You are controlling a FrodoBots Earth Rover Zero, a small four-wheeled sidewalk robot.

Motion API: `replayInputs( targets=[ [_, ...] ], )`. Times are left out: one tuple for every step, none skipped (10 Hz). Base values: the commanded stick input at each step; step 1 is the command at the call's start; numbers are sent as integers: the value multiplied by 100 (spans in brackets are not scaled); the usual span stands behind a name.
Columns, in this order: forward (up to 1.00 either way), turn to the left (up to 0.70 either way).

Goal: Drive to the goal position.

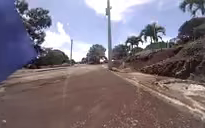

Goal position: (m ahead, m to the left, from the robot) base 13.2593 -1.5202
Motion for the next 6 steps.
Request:
replayInputs(
  targets=[
    [50, 3],
    [50, 0],
    [50, 0],
    [50, 0],
    [50, 0],
    [50, 0]
  ],
)
